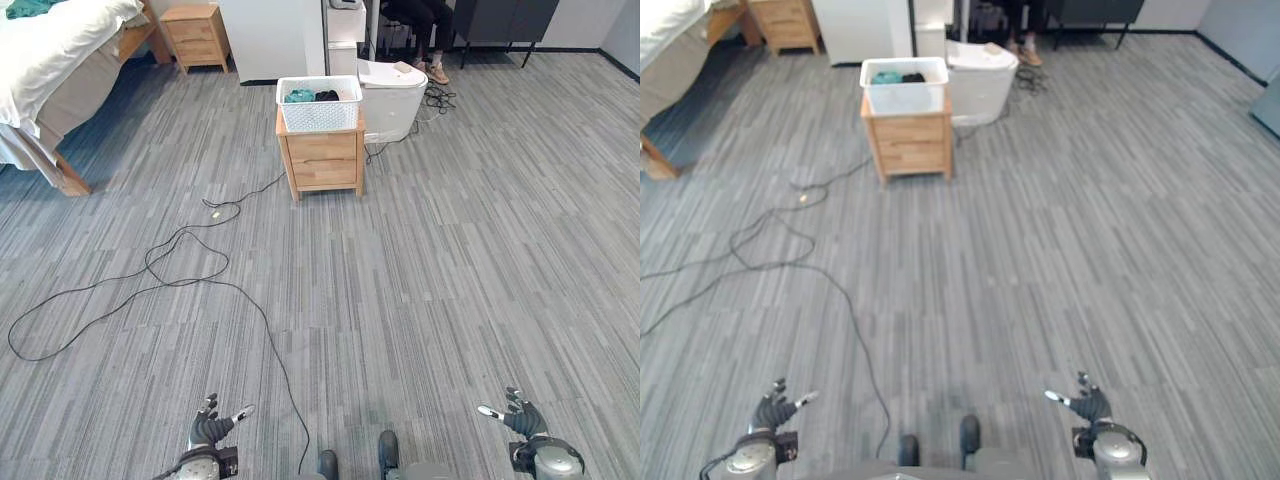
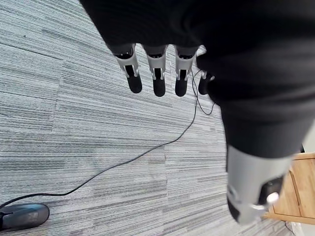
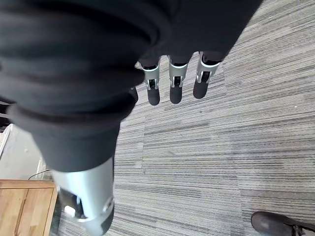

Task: Grab the laundry basket,head to the washer,open it,put in the laundry and shut it.

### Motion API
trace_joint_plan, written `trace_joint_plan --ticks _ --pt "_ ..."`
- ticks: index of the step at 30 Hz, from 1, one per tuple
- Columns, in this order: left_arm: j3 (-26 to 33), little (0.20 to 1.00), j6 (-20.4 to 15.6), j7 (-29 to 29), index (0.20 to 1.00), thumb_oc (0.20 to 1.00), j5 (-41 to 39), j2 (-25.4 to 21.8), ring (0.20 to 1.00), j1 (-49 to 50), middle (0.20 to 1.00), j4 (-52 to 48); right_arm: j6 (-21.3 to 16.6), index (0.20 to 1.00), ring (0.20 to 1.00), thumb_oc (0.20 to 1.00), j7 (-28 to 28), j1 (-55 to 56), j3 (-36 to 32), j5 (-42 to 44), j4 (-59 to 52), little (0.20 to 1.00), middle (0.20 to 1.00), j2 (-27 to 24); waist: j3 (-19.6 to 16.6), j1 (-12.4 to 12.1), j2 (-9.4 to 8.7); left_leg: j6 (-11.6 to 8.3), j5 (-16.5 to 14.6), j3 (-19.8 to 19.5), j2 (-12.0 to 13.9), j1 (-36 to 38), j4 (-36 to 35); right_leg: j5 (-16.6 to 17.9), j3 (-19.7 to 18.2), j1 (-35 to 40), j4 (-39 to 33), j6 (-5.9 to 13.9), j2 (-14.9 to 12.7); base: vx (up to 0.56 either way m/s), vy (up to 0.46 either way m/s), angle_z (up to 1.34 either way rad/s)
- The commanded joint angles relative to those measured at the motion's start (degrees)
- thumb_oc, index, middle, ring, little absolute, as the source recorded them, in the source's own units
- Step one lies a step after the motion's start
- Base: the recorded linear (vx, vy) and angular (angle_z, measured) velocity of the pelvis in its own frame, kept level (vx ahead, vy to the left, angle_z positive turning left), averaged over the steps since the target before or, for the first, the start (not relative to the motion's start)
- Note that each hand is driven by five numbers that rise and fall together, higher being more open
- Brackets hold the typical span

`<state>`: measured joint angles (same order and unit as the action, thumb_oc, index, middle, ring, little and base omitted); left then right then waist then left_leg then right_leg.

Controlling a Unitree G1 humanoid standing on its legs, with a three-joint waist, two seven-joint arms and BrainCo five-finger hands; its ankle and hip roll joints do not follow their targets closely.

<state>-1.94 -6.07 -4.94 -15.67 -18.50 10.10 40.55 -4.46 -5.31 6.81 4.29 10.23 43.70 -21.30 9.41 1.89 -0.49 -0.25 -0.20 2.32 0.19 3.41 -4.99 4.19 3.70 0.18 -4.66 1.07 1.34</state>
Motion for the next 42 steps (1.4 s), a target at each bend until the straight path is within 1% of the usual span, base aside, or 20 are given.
trace_joint_plan --ticks 1,15,17,18,19,21,22,24,26,27,29,34,35,36,37,38,39,40,41,42 --pt "0.0 1.000 -1.0 -0.9 1.000 1.000 -0.3 -1.6 1.000 -2.8 1.000 1.0 -0.9 1.000 1.000 1.000 -1.6 -3.0 -0.9 2.3 0.0 1.000 1.000 -0.2 -1.1 1.3 -2.30 -1.01 -0.9 2.0 -2.3 -0.7 2.3 -5.3 -1.1 1.8 1.6 4.60 -1.7 0.03 0.036 0.11" --pt "1.6 1.000 -1.2 -2.8 1.000 1.000 -0.4 -3.2 1.000 -2.6 1.000 -1.6 -0.5 1.000 1.000 1.000 -2.4 -4.9 0.2 1.6 -0.3 1.000 1.000 1.0 0.1 -0.5 -3.63 0.83 -3.0 2.9 -2.9 -3.1 5.3 -5.8 -1.6 -1.0 6.7 6.67 -3.6 0.03 0.086 -0.02" --pt "1.9 1.000 -1.0 -3.4 1.000 1.000 0.0 -3.6 1.000 -2.9 1.000 -1.7 -0.3 1.000 1.000 1.000 -2.5 -6.0 1.0 1.0 -0.2 1.000 1.000 1.4 1.0 -1.1 -3.65 1.48 -3.9 3.0 -3.2 -3.0 6.0 -5.2 -1.2 -3.4 12.0 8.17 -4.4 0.04 0.128 -0.06" --pt "1.9 1.000 -1.0 -3.4 1.000 1.000 0.0 -3.6 1.000 -2.9 1.000 -1.7 -0.3 1.000 1.000 1.000 -2.5 -6.0 1.0 1.0 -0.1 1.000 1.000 1.4 1.0 -1.1 -3.66 1.49 -3.9 3.1 -3.2 -3.1 6.0 -5.3 -1.3 -3.5 12.1 8.18 -4.4 0.06 0.156 -0.23" --pt "1.9 1.000 -1.0 -3.6 1.000 1.000 0.1 -3.9 1.000 -3.3 1.000 -1.5 -0.2 1.000 1.000 1.000 -2.5 -6.6 1.4 0.8 -0.2 1.000 1.000 1.4 1.6 -1.2 -3.35 1.97 -4.4 2.9 -3.2 -2.8 6.5 -4.2 -1.0 -5.6 17.0 9.07 -5.0 0.03 0.077 -0.23" --pt "1.8 1.000 -1.1 -3.6 1.000 1.000 0.0 -4.0 1.000 -3.6 1.000 -1.4 -0.3 1.000 1.000 1.000 -2.5 -6.6 1.6 0.8 -0.4 1.000 1.000 1.4 1.8 -1.1 -3.19 2.20 -4.8 2.6 -3.2 -2.5 6.9 -4.0 -1.1 -6.5 19.1 9.23 -5.1 0.10 0.110 -0.11" --pt "1.2 1.000 -1.1 -3.6 1.000 1.000 0.2 -4.0 1.000 -4.0 1.000 -1.4 -0.3 1.000 1.000 1.000 -2.5 -6.3 2.0 0.5 -1.0 1.000 1.000 1.4 2.1 -0.7 -2.90 2.54 -5.5 1.7 -3.5 -1.4 6.9 -4.1 -1.5 -8.5 21.5 8.49 -4.5 0.14 0.103 0.03" --pt "1.1 1.000 -1.1 -3.5 1.000 1.000 0.4 -4.0 1.000 -3.9 1.000 -1.7 -0.2 1.000 1.000 1.000 -2.6 -6.2 2.2 0.2 -1.1 1.000 1.000 1.3 2.1 -0.4 -2.80 2.69 -5.9 1.1 -3.8 -0.3 6.4 -4.1 -1.6 -9.6 21.5 7.95 -4.1 0.20 0.065 0.05" --pt "0.4 1.000 -0.9 -3.4 1.000 1.000 0.4 -3.9 1.000 -4.3 1.000 -1.6 -0.2 1.000 1.000 1.000 -2.4 -6.8 3.0 -0.1 -1.8 1.000 1.000 0.9 2.8 0.4 -2.77 2.76 -7.1 0.2 -4.5 2.1 5.5 -2.7 1.2 -13.2 16.7 7.13 -3.9 0.27 0.024 0.05" --pt "0.4 1.000 -0.9 -3.4 1.000 1.000 0.4 -3.9 1.000 -4.4 1.000 -1.5 -0.2 1.000 1.000 1.000 -2.4 -6.7 3.0 -0.1 -1.8 1.000 1.000 0.8 2.9 0.5 -2.64 2.74 -7.2 0.1 -4.3 2.3 5.5 -2.7 1.4 -13.0 16.6 7.11 -3.8 0.25 0.000 -0.07" --pt "-0.3 1.000 -0.7 -3.3 1.000 1.000 0.8 -3.5 1.000 -5.1 1.000 -0.8 0.0 1.000 1.000 1.000 -2.6 -6.6 3.3 -0.5 -2.0 1.000 1.000 0.4 3.9 1.7 -2.85 2.58 -8.7 -1.3 -5.4 4.8 5.5 -1.0 3.4 -15.3 10.8 7.67 -3.5 0.32 -0.002 0.13" --pt "-1.6 1.000 -0.9 -2.8 1.000 1.000 2.1 -2.8 1.000 -5.8 1.000 -0.8 0.1 1.000 1.000 1.000 -2.7 -5.0 3.0 -1.2 -2.9 1.000 1.000 -0.2 4.4 3.6 -2.80 2.31 -11.3 -4.2 -6.7 8.3 5.5 0.6 3.1 -17.6 7.0 8.01 -2.8 0.29 -0.047 0.40" --pt "-2.0 1.000 -0.8 -2.3 1.000 1.000 2.6 -2.1 1.000 -5.2 1.000 -1.0 0.3 1.000 1.000 1.000 -2.4 -4.0 2.5 -1.6 -2.7 1.000 1.000 -0.5 3.6 4.1 -2.34 1.97 -12.0 -5.5 -7.0 9.6 5.9 1.4 1.7 -17.0 8.0 6.95 -2.8 0.20 -0.058 0.53" --pt "-2.1 1.000 -0.8 -2.3 1.000 1.000 2.6 -2.1 1.000 -5.2 1.000 -1.0 0.3 1.000 1.000 1.000 -2.4 -4.0 2.5 -1.6 -2.7 1.000 1.000 -0.5 3.6 4.1 -2.29 1.96 -12.0 -5.5 -7.0 9.6 5.9 1.3 1.8 -17.0 8.0 6.95 -2.8 0.43 -0.149 0.78" --pt "-2.6 1.000 -0.6 -2.0 1.000 1.000 2.6 -1.4 1.000 -5.1 1.000 -0.3 0.4 1.000 1.000 1.000 -2.4 -3.1 1.9 -2.2 -2.2 1.000 1.000 -0.7 2.5 5.1 -1.12 0.26 -10.7 -6.1 -5.8 10.1 7.0 1.4 1.3 -16.9 9.3 6.00 -2.1 0.23 -0.092 0.68" --pt "-2.7 1.000 -0.6 -2.0 1.000 1.000 2.6 -1.4 1.000 -5.1 1.000 -0.3 0.4 1.000 1.000 1.000 -2.4 -3.1 1.9 -2.2 -2.2 1.000 1.000 -0.8 2.5 5.2 -1.04 0.24 -10.8 -6.2 -5.8 10.2 6.9 1.3 1.4 -16.8 9.3 5.98 -2.1 0.44 -0.182 0.83" --pt "-3.8 1.000 -0.6 -1.6 1.000 1.000 3.3 -1.2 1.000 -5.6 1.000 -0.1 0.0 1.000 1.000 1.000 -2.4 -2.8 1.5 -2.0 -2.3 1.000 1.000 -1.1 1.9 6.2 0.50 -2.81 -7.0 -5.8 -4.3 9.4 11.2 0.5 2.3 -15.0 9.6 4.76 -1.5 0.20 -0.092 0.68" --pt "-3.8 1.000 -0.6 -1.6 1.000 1.000 3.3 -1.3 1.000 -5.6 1.000 -0.1 0.0 1.000 1.000 1.000 -2.4 -2.9 1.5 -2.0 -2.3 1.000 1.000 -1.0 1.8 6.3 0.33 -2.79 -6.8 -5.9 -4.4 9.2 11.2 0.6 2.3 -15.1 9.5 4.79 -1.8 0.35 -0.146 0.91" --pt "-4.8 1.000 -0.4 -1.2 1.000 1.000 3.4 -1.3 1.000 -6.4 1.000 -0.3 -0.3 1.000 1.000 1.000 -2.6 -3.2 1.2 -1.6 -2.3 1.000 1.000 -1.6 2.0 6.9 0.87 -5.28 -3.2 -4.2 -3.3 6.4 18.2 -0.7 2.2 -12.7 9.4 3.69 -1.3 0.13 -0.056 0.68" --pt "-4.8 1.000 -0.4 -1.2 1.000 1.000 3.4 -1.3 1.000 -6.4 1.000 -0.3 -0.3 1.000 1.000 1.000 -2.6 -3.2 1.2 -1.6 -2.3 1.000 1.000 -1.6 1.9 7.0 0.70 -5.26 -2.9 -4.3 -3.5 6.3 18.1 -0.6 2.2 -12.8 9.3 3.73 -1.6 0.21 -0.084 0.56"
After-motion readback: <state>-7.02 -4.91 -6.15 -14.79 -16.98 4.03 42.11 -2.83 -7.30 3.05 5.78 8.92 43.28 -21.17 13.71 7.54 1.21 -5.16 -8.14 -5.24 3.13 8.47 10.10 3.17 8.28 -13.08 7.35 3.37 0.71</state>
